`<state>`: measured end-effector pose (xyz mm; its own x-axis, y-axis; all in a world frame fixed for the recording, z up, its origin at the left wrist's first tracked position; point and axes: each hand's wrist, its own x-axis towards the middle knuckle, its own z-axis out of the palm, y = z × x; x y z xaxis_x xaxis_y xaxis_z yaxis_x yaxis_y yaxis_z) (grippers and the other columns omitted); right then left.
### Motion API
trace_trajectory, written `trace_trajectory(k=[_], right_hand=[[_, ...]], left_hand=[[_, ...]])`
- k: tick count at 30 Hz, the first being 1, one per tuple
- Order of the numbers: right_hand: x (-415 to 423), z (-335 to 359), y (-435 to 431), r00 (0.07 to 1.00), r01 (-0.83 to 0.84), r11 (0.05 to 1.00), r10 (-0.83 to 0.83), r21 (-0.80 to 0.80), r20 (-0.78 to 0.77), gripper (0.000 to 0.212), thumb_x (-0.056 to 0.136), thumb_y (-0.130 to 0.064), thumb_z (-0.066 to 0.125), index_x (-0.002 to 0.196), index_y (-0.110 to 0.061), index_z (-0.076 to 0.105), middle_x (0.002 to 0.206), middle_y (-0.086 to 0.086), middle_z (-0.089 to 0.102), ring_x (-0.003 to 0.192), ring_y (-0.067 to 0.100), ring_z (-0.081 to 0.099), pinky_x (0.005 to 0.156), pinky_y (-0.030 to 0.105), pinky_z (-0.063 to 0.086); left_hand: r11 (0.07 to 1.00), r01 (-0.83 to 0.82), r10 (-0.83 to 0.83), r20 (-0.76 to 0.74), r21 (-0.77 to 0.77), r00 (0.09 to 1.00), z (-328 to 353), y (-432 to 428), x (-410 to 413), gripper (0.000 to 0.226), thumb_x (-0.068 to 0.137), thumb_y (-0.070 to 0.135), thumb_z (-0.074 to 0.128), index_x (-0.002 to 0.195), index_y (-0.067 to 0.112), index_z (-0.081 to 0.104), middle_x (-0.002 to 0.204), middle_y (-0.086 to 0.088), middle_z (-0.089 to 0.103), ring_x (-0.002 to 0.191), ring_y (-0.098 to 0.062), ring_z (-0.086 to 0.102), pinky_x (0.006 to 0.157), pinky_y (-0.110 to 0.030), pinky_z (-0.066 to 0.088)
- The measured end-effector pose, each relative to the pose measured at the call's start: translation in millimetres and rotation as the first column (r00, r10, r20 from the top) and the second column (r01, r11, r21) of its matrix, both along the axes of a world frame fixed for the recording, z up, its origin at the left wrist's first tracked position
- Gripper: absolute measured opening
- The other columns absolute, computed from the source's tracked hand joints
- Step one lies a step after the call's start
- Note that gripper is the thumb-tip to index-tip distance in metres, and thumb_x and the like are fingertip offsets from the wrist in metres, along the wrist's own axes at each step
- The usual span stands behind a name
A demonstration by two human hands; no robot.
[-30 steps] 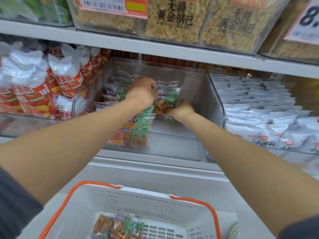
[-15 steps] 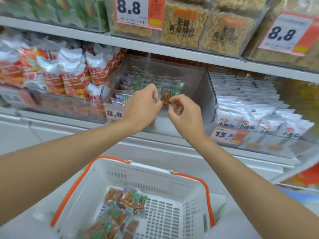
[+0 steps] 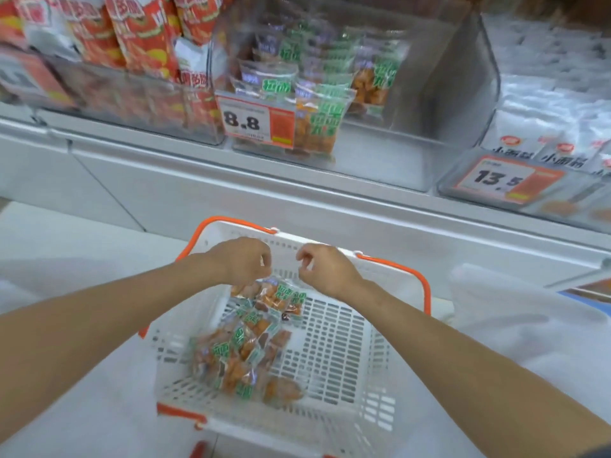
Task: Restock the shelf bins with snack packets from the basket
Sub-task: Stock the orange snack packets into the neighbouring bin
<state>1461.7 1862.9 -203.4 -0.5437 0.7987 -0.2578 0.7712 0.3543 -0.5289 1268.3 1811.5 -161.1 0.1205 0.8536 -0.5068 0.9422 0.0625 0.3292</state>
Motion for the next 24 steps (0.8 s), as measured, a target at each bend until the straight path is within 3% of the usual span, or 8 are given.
trace_trajectory(k=[5, 7, 9, 15, 17, 19, 22, 24], right_hand=[[-9, -67, -15, 0.973, 0.015, 0.959, 0.051, -0.283, 0.225, 0.037, 0.09, -0.024, 0.063, 0.124, -0.011, 0.055, 0.122, 0.009, 0.059, 0.104, 0.024, 0.055, 0.086, 0.033, 0.047], [-19, -90, -22, 0.972, 0.177, 0.889, -0.091, -0.422, 0.216, 0.033, 0.092, -0.025, 0.062, 0.118, -0.006, 0.054, 0.108, 0.009, 0.059, 0.09, 0.022, 0.056, 0.07, 0.028, 0.048], [-26, -104, -29, 0.934, 0.358, 0.757, -0.285, -0.547, 0.217, 0.013, 0.094, -0.024, 0.061, 0.092, -0.015, 0.052, 0.075, 0.004, 0.051, 0.062, 0.015, 0.049, 0.052, 0.021, 0.038], [-38, -140, -37, 0.806, 0.506, 0.471, -0.558, -0.723, 0.2, 0.028, 0.096, -0.027, 0.061, 0.089, 0.001, 0.057, 0.077, 0.011, 0.05, 0.069, 0.021, 0.053, 0.078, 0.034, 0.045], [-42, -151, -36, 0.78, 0.516, 0.447, -0.598, -0.731, 0.185, 0.041, 0.094, -0.027, 0.063, 0.117, 0.006, 0.054, 0.082, 0.007, 0.054, 0.073, 0.02, 0.054, 0.08, 0.032, 0.047], [-45, -154, -35, 0.767, 0.525, 0.434, -0.614, -0.732, 0.185, 0.043, 0.094, -0.025, 0.064, 0.124, 0.004, 0.053, 0.077, 0.004, 0.055, 0.068, 0.017, 0.055, 0.077, 0.03, 0.047], [-46, -157, -30, 0.761, 0.55, 0.452, -0.617, -0.702, 0.199, 0.018, 0.093, -0.023, 0.065, 0.091, -0.005, 0.061, 0.069, 0.002, 0.053, 0.065, 0.017, 0.055, 0.074, 0.029, 0.047], [-47, -155, -29, 0.769, 0.555, 0.485, -0.61, -0.676, 0.193, 0.023, 0.092, -0.021, 0.067, 0.075, -0.008, 0.057, 0.062, 0.003, 0.049, 0.063, 0.02, 0.053, 0.072, 0.032, 0.049]], left_hand=[[0.997, 0.017, -0.021, -0.056, -0.069, 0.998, -16, -4, -2, 0.018, 0.095, 0.035, 0.055, 0.109, 0.025, 0.06, 0.099, 0.011, 0.048, 0.091, -0.011, 0.047, 0.082, -0.028, 0.044], [0.995, -0.011, 0.003, -0.08, -0.103, 0.997, -20, -8, -8, 0.018, 0.095, 0.037, 0.055, 0.108, 0.025, 0.06, 0.097, 0.012, 0.048, 0.092, -0.011, 0.048, 0.081, -0.029, 0.044], [0.99, -0.043, 0.029, -0.102, -0.133, 0.994, -22, -10, -14, 0.018, 0.096, 0.036, 0.053, 0.109, 0.025, 0.059, 0.099, 0.011, 0.05, 0.093, -0.012, 0.05, 0.08, -0.029, 0.044], [0.982, -0.072, 0.053, -0.11, -0.175, 0.993, -27, -15, -24, 0.017, 0.097, 0.031, 0.053, 0.111, 0.024, 0.059, 0.102, 0.01, 0.048, 0.098, -0.014, 0.052, 0.087, -0.03, 0.046], [0.981, -0.08, 0.061, -0.11, -0.177, 0.992, -28, -14, -24, 0.018, 0.097, 0.031, 0.053, 0.112, 0.024, 0.059, 0.101, 0.011, 0.047, 0.097, -0.014, 0.052, 0.087, -0.03, 0.046], [0.98, -0.089, 0.071, -0.103, -0.179, 0.992, -30, -14, -25, 0.018, 0.097, 0.029, 0.054, 0.112, 0.023, 0.059, 0.102, 0.01, 0.048, 0.098, -0.014, 0.053, 0.088, -0.032, 0.047], [0.978, -0.1, 0.082, -0.1, -0.184, 0.992, -30, -12, -23, 0.018, 0.097, 0.028, 0.053, 0.113, 0.023, 0.059, 0.102, 0.01, 0.047, 0.097, -0.014, 0.052, 0.087, -0.032, 0.048], [0.978, -0.099, 0.082, -0.099, -0.181, 0.992, -31, -10, -21, 0.018, 0.097, 0.028, 0.052, 0.113, 0.022, 0.059, 0.102, 0.01, 0.046, 0.095, -0.013, 0.05, 0.086, -0.03, 0.047]])
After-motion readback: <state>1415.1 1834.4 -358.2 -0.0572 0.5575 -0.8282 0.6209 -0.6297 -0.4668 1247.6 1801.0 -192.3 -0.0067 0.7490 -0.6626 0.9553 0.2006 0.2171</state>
